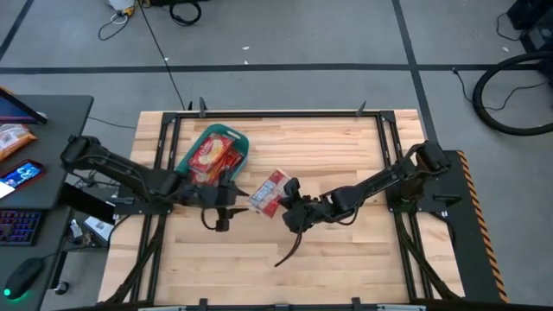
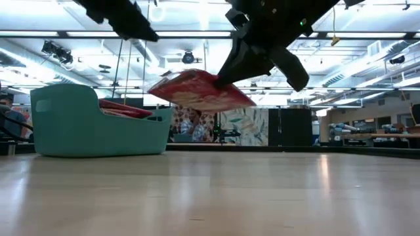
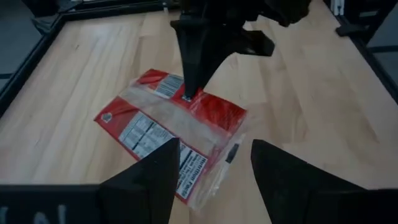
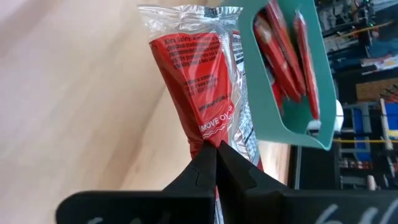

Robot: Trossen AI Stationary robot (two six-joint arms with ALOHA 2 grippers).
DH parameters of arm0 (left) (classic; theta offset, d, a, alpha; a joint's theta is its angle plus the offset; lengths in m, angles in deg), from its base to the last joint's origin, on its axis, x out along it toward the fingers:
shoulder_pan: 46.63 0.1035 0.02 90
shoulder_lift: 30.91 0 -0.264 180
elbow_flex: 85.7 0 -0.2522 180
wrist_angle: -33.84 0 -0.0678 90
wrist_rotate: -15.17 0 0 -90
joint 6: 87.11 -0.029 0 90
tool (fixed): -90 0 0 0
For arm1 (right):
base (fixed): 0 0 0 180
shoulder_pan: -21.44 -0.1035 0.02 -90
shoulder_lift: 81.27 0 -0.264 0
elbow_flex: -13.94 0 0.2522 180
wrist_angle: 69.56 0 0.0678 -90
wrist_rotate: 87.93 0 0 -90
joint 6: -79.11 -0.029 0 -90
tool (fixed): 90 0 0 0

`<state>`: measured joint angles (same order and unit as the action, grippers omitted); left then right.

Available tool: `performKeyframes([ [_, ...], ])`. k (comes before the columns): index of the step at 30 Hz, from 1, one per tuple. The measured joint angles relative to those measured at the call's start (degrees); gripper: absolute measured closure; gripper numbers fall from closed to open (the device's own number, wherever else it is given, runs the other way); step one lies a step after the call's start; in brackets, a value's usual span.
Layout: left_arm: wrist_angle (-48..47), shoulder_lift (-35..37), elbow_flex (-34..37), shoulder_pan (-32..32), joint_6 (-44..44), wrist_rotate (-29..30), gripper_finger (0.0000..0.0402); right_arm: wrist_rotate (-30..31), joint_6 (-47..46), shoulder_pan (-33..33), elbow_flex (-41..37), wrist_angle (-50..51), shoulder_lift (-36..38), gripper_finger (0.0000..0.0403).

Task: Sort popcorn bags into baskets
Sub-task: Put the red popcorn bag into the green bin

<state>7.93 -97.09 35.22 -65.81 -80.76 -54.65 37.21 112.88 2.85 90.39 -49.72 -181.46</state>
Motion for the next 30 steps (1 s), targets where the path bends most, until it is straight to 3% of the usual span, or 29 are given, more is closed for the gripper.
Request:
performKeyframes([
  [7,-1.3,5.7,0.0,-0.2,-1.2,-0.7,0.0198,-2.1,0.9,3.0,0.6,-5.1,0.0,0.0398],
  [12,-1.6,9.7,0.4,0.1,-3.7,-0.9,0.0198,-2.5,3.7,4.5,7.4,-2.2,-3.4,0.0398],
  [19,8.2,15.6,10.2,0.0,-3.3,-0.9,0.0198,-1.8,10.0,7.7,19.0,0.2,-12.2,0.0398],
  [30,9.0,31.9,19.6,-0.4,-3.6,-0.7,0.0198,-6.2,21.1,14.5,35.5,-0.4,-22.8,0.0398],
])
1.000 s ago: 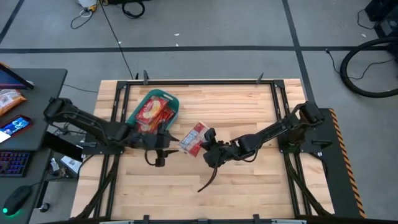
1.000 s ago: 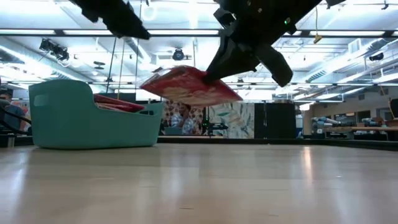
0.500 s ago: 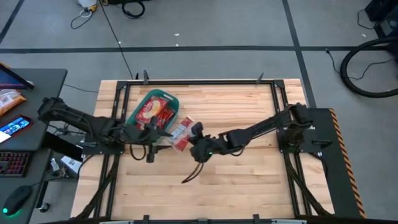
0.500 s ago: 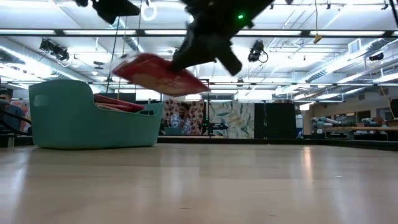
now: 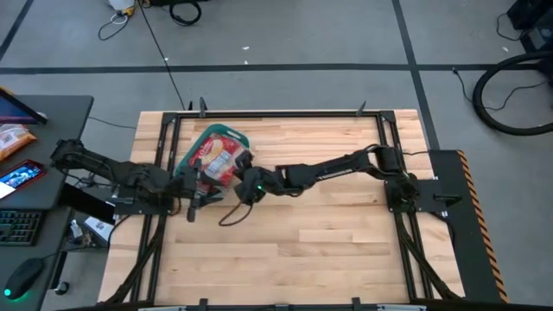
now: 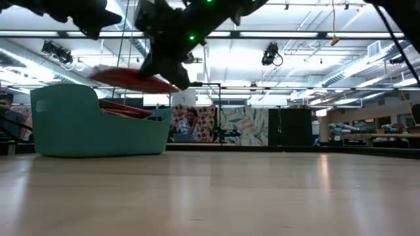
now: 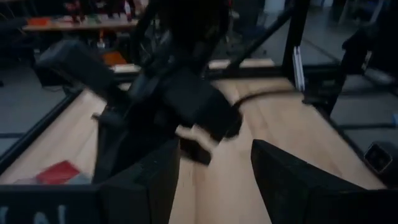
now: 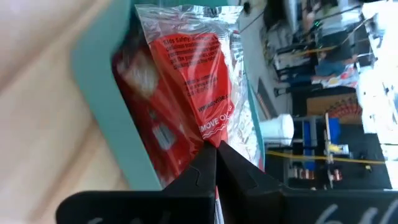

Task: Sort popcorn bags into baskets
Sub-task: Put the red popcorn bag into the green bin, then return to Home Position

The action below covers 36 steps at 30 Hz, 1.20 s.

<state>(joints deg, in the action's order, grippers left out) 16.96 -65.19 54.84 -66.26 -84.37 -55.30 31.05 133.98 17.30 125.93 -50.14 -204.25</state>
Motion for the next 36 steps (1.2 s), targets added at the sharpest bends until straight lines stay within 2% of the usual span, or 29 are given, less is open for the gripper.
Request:
performKeyframes([
  [7,-0.2,11.6,4.5,-0.4,-0.7,-0.7,0.0198,-1.7,6.2,2.7,11.5,-0.4,-8.5,0.0398],
  [13,0.6,18.0,5.8,-0.5,-0.5,-3.3,0.0198,-2.2,8.6,5.4,19.6,-1.9,-14.9,0.0385],
  [18,-0.1,21.0,6.4,-0.9,0.2,-4.9,0.0198,-5.4,10.2,7.6,22.0,-3.1,-17.5,0.0355],
  [22,-0.3,20.9,6.4,-0.9,1.1,-4.8,0.0198,-5.5,7.2,8.2,22.0,-1.4,-17.6,0.0315],
  [25,-0.2,20.8,6.4,-0.9,0.9,-4.7,0.0198,-2.4,5.5,7.7,22.0,-0.7,-17.1,0.0283],
  [29,-0.4,20.9,6.4,-0.9,1.1,-4.7,0.0198,4.9,5.2,6.1,22.0,0.5,-15.5,0.0252],
  [33,-0.3,20.9,8.0,-0.9,2.1,-4.7,0.0198,11.1,0.1,4.5,22.0,8.7,-13.4,0.0242],
  [36,1.6,20.8,12.1,-1.0,4.9,-4.7,0.0198,12.2,-10.3,3.9,22.0,19.8,-11.4,0.0246],
])
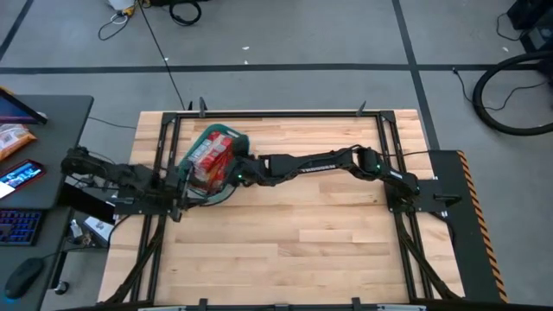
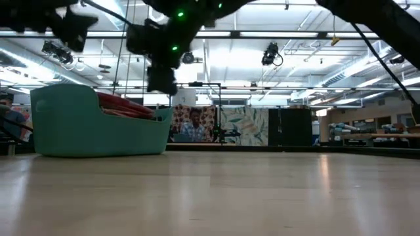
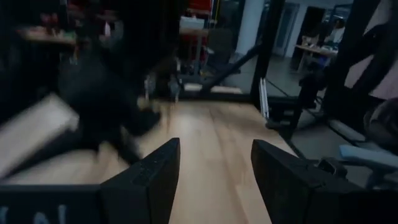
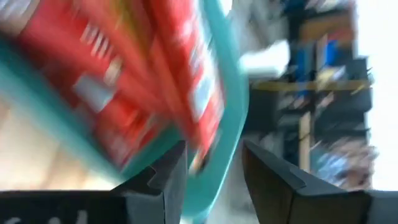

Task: Sort popcorn bags into baskets
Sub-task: Return to Home Position

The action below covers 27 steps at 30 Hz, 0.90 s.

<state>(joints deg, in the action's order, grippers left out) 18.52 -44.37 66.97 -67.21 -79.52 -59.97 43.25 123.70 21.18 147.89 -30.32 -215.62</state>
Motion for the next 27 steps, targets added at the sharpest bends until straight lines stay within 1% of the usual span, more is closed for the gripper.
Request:
performKeyframes([
  [3,5.0,0.0,4.7,-0.2,2.1,-0.3,0.0198,-0.5,-12.1,-0.1,0.0,12.2,2.1,0.0254],
  [6,11.4,0.1,8.4,-0.6,2.2,-1.1,0.0198,-0.6,-22.2,-0.1,-0.4,21.9,4.2,0.0264],
  [9,14.7,0.1,10.4,-0.9,1.0,-1.2,0.0198,-0.6,-27.5,-0.5,-3.4,25.0,7.3,0.0275],
  [13,17.1,0.1,12.1,-1.0,-1.0,-0.9,0.0198,-0.7,-32.1,-2.0,-11.8,24.0,13.4,0.0286],
  [15,19.2,0.1,13.1,-0.9,-1.6,-0.7,0.0198,-0.7,-34.5,-2.7,-17.7,21.9,17.5,0.0288],
  [17,19.5,0.1,13.1,-1.0,-1.8,-0.7,0.0198,-0.7,-37.0,-3.5,-24.9,17.9,21.8,0.0289],
  [22,19.6,0.0,13.1,-1.6,-3.1,-0.7,0.0198,-1.3,-39.8,-6.0,-43.6,1.2,31.8,0.0289],
  [27,19.7,0.0,13.1,-1.6,-3.5,-0.5,0.0198,-7.3,-41.2,-7.6,-58.1,-14.9,41.1,0.0289],
])
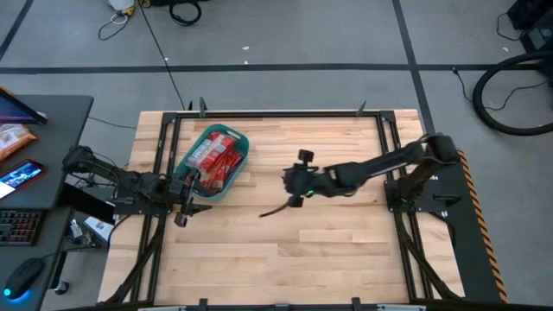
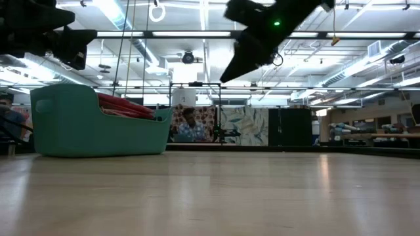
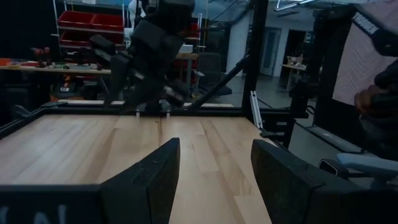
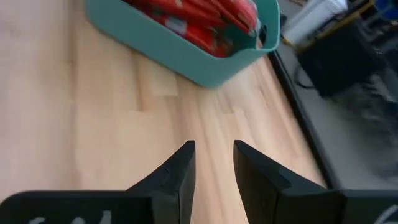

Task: Sort popcorn bags into baskets
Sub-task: Return to Home Position

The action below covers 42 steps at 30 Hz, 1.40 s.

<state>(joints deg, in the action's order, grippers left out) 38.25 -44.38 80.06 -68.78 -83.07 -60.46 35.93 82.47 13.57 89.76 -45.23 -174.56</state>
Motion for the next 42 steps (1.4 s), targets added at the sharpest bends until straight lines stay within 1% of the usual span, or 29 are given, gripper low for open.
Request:
performKeyframes([
  [4,0.6,0.0,0.0,0.0,-0.5,1.1,0.0198,-4.0,-2.2,-0.8,-9.1,-8.3,7.2,0.0289],
  [10,0.3,0.0,0.0,0.0,-2.1,2.0,0.0198,-5.1,-7.0,-2.2,-20.1,-14.9,17.8,0.0289],
  [12,0.4,0.0,0.0,0.0,-2.2,2.0,0.0198,-5.3,-9.0,-2.8,-23.9,-18.7,20.9,0.0289],
  [17,0.9,0.0,0.0,0.0,-1.9,2.0,0.0198,-9.5,-10.9,-4.5,-34.1,-32.6,25.9,0.0289],
  [22,-0.2,0.0,0.1,0.0,-2.2,2.1,0.0198,-10.0,-12.0,-5.7,-43.6,-47.1,29.9,0.0289],
  [25,-0.1,0.0,0.1,0.0,-3.3,2.2,0.0198,-10.3,-13.8,-5.7,-47.5,-52.7,32.3,0.0289],
  [27,-0.1,0.0,0.1,0.0,-7.7,2.2,0.0198,-11.9,-14.0,-5.8,-49.7,-53.7,34.5,0.0289],
  [28,0.0,0.0,0.1,0.0,-11.8,2.2,0.0198,-12.7,-14.0,-6.0,-50.7,-53.8,35.6,0.0289],
  [31,0.0,0.0,0.1,0.1,-27.7,2.2,0.0198,-12.9,-13.9,-6.5,-53.8,-55.1,38.8,0.0289],
  [33,0.3,0.0,0.1,0.1,-35.1,2.2,0.0198,-12.9,-13.5,-6.5,-55.6,-55.7,40.9,0.0289],
  [34,0.4,0.0,0.1,0.1,-37.4,2.2,0.0198,-12.8,-13.1,-6.5,-56.6,-55.9,42.0,0.0289],
  [36,0.3,0.0,0.1,0.1,-39.4,2.2,0.0198,-12.6,-12.1,-6.5,-58.4,-56.9,44.4,0.0289],
  [40,0.4,0.0,0.1,0.1,-38.1,2.1,0.0198,-12.5,-9.8,-6.5,-61.5,-57.9,49.5,0.0289],
  [42,0.4,0.0,0.1,0.1,-37.7,2.1,0.0198,-12.5,-9.4,-6.4,-61.7,-55.7,51.9,0.0289],
])
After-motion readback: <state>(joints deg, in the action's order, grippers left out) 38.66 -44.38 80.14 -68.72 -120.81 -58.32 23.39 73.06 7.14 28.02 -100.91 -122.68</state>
